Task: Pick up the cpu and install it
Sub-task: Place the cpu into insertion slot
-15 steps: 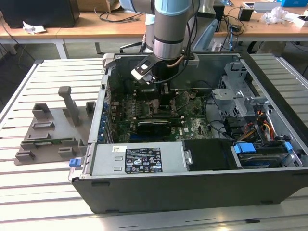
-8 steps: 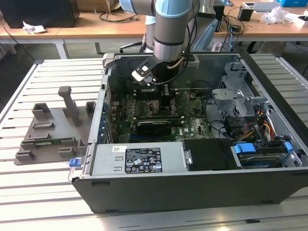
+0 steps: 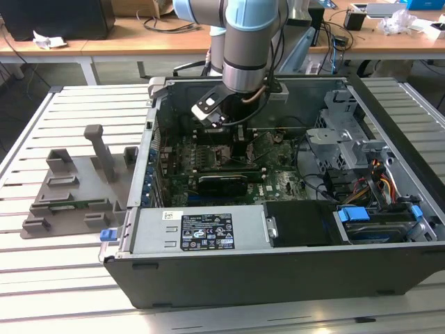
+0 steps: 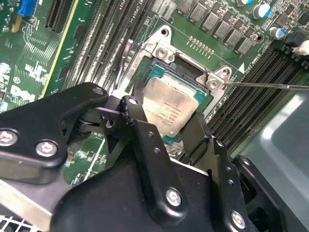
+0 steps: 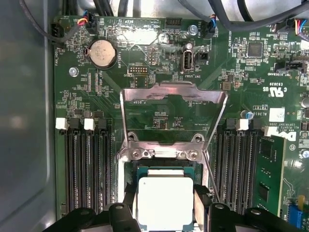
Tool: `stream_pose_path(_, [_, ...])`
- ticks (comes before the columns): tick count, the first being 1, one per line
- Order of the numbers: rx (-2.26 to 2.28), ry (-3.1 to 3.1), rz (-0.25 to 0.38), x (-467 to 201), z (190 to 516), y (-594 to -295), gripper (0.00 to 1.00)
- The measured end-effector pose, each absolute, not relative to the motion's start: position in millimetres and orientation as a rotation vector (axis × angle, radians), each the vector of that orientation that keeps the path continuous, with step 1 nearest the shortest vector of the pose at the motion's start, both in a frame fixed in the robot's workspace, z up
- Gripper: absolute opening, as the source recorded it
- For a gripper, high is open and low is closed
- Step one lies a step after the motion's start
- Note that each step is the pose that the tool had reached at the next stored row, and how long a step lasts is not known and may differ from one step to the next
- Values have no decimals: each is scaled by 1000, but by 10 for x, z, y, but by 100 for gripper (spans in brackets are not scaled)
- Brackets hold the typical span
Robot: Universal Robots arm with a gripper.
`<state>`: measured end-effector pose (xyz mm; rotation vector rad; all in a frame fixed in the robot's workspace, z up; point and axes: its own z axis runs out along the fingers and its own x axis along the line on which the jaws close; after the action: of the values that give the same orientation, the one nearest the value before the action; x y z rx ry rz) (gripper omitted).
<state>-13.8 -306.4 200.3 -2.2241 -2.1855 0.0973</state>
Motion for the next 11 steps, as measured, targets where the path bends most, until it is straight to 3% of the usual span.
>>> stream_pose_path(11, [-2225,-2185,97,-133,1994,-3064,56])
